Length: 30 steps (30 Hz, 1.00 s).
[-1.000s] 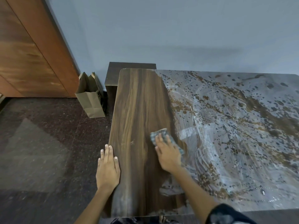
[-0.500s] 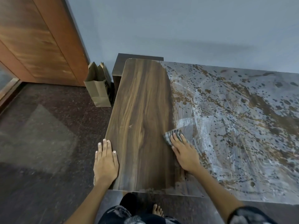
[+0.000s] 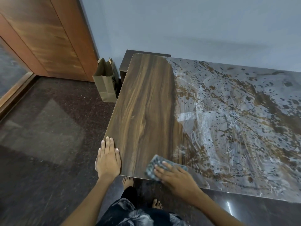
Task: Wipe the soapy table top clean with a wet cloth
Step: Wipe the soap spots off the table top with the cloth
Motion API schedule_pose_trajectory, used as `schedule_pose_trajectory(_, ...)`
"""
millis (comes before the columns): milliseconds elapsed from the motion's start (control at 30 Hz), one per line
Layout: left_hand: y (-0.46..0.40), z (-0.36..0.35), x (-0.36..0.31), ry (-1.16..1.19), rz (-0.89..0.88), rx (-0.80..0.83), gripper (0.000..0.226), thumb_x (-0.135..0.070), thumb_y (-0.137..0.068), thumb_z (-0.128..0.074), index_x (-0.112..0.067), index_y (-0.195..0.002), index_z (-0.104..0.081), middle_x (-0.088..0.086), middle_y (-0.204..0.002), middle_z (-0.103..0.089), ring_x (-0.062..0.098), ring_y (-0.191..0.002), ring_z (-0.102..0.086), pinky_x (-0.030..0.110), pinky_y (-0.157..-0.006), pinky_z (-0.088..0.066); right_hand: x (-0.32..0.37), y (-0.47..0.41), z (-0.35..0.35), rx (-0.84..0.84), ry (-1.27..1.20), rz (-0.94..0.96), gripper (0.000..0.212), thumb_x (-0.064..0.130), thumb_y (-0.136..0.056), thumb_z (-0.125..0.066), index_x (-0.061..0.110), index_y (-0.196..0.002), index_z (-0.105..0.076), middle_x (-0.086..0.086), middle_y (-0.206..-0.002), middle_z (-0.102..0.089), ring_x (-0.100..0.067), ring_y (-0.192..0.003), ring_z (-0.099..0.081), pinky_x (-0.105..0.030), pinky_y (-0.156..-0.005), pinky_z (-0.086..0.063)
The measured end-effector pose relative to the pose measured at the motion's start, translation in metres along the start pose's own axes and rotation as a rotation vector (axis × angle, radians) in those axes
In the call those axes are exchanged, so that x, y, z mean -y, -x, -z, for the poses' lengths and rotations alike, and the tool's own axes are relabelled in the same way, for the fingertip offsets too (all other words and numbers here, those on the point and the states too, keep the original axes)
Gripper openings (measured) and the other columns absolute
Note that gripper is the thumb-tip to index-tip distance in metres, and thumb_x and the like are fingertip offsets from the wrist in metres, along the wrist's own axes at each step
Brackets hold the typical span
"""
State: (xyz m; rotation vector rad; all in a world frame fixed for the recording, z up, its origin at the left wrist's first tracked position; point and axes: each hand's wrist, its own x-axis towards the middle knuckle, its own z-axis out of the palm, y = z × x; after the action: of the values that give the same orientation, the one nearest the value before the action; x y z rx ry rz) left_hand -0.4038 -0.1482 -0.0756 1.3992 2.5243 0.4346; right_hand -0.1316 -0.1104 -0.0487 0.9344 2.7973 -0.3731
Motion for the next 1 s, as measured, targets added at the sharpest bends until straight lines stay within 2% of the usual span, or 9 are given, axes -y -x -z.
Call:
schedule_pose_trajectory(67, 0.005, 0.000, -0.003, 0.009, 0.011, -0.011, 0.051, -0.024, -0.100, -0.025, -0.004, -0.145, -0.017, 0.008, -0.155, -0.012, 0.022, -0.144, -0.008, 0.035, -0.117, -0.008, -0.016, 0.006, 0.011, -0.058, -0.060, -0.147, 0.049, 0.043, -0.092, -0.025, 0.038, -0.139, -0.037, 0.021, -0.144, -0.034, -0.005, -0.137, -0.022, -0.035, -0.104, -0.039)
schedule_pose_trajectory(167, 0.013, -0.002, -0.007, 0.029, 0.033, -0.001, 0.051, -0.023, -0.100, -0.025, -0.004, -0.145, -0.015, 0.008, -0.155, -0.011, 0.022, -0.144, -0.004, 0.036, -0.117, -0.005, -0.013, -0.017, 0.020, -0.105, -0.193, -0.294, 0.064, 0.048, -0.089, 0.006, 0.036, -0.148, -0.014, 0.022, -0.151, -0.006, -0.005, -0.140, 0.009, -0.037, -0.116, -0.009)
schedule_pose_trajectory(233, 0.017, -0.004, -0.009, 0.048, 0.059, 0.010, 0.051, -0.024, -0.100, -0.023, -0.004, -0.146, -0.013, 0.008, -0.156, -0.009, 0.023, -0.144, -0.002, 0.037, -0.117, -0.005, 0.007, -0.039, 0.023, -0.106, -0.194, -0.295, 0.056, 0.044, -0.095, 0.003, 0.033, -0.149, -0.009, 0.019, -0.153, -0.003, -0.008, -0.140, 0.013, -0.038, -0.115, 0.001)
schedule_pose_trajectory(367, 0.026, -0.005, -0.021, 0.099, 0.107, 0.019, 0.051, -0.022, -0.100, -0.024, -0.004, -0.146, -0.012, 0.009, -0.156, -0.008, 0.025, -0.144, 0.000, 0.039, -0.116, -0.004, 0.041, -0.034, 0.016, -0.040, -0.202, -0.054, 0.046, 0.027, -0.103, -0.027, 0.030, -0.148, -0.021, 0.014, -0.155, -0.015, -0.011, -0.144, 0.000, -0.042, -0.114, -0.006)
schedule_pose_trajectory(500, 0.036, -0.009, -0.037, 0.113, 0.137, 0.014, 0.052, -0.018, -0.099, -0.026, -0.001, -0.146, -0.011, 0.012, -0.156, -0.007, 0.028, -0.144, 0.000, 0.041, -0.116, -0.006, 0.023, 0.007, 0.007, -0.038, -0.196, -0.020, 0.049, 0.037, -0.099, -0.016, 0.033, -0.148, -0.022, 0.019, -0.153, -0.013, -0.003, -0.140, 0.007, -0.032, -0.111, -0.004)
schedule_pose_trajectory(667, 0.048, -0.014, -0.062, 0.164, 0.073, 0.043, 0.052, -0.010, -0.098, -0.027, -0.002, -0.146, -0.011, 0.011, -0.156, -0.004, 0.026, -0.144, 0.002, 0.038, -0.117, -0.004, -0.028, 0.068, 0.001, -0.101, -0.247, -0.354, 0.061, 0.060, -0.086, 0.009, 0.042, -0.143, -0.007, 0.026, -0.147, -0.001, 0.002, -0.137, 0.015, -0.035, -0.117, -0.003)
schedule_pose_trajectory(800, 0.054, -0.019, -0.079, 0.210, -0.034, 0.089, 0.051, -0.007, -0.097, -0.030, -0.004, -0.146, -0.015, 0.010, -0.156, -0.005, 0.022, -0.144, 0.001, 0.035, -0.117, -0.004, -0.053, 0.043, 0.008, -0.198, -0.290, -0.663, 0.049, 0.043, -0.101, -0.017, 0.032, -0.149, -0.016, 0.016, -0.154, -0.010, -0.011, -0.144, 0.002, -0.040, -0.113, -0.019)
schedule_pose_trajectory(867, 0.057, -0.021, -0.086, 0.231, -0.094, 0.112, 0.051, -0.006, -0.097, -0.031, -0.005, -0.146, -0.017, 0.008, -0.156, -0.006, 0.020, -0.144, 0.000, 0.033, -0.117, -0.003, -0.040, 0.022, 0.008, -0.212, -0.259, -0.625, 0.048, 0.038, -0.102, -0.021, 0.032, -0.149, -0.014, 0.013, -0.155, -0.007, -0.014, -0.144, -0.001, -0.042, -0.114, -0.013)
schedule_pose_trajectory(1000, 0.058, -0.025, -0.095, 0.252, -0.186, 0.154, 0.051, -0.005, -0.096, -0.032, -0.007, -0.146, -0.021, 0.005, -0.156, -0.008, 0.018, -0.144, 0.000, 0.032, -0.117, -0.004, 0.004, 0.024, 0.004, -0.130, -0.249, -0.236, 0.049, 0.037, -0.099, -0.017, 0.033, -0.148, -0.017, 0.019, -0.150, -0.004, -0.004, -0.139, 0.008, -0.034, -0.111, -0.001)
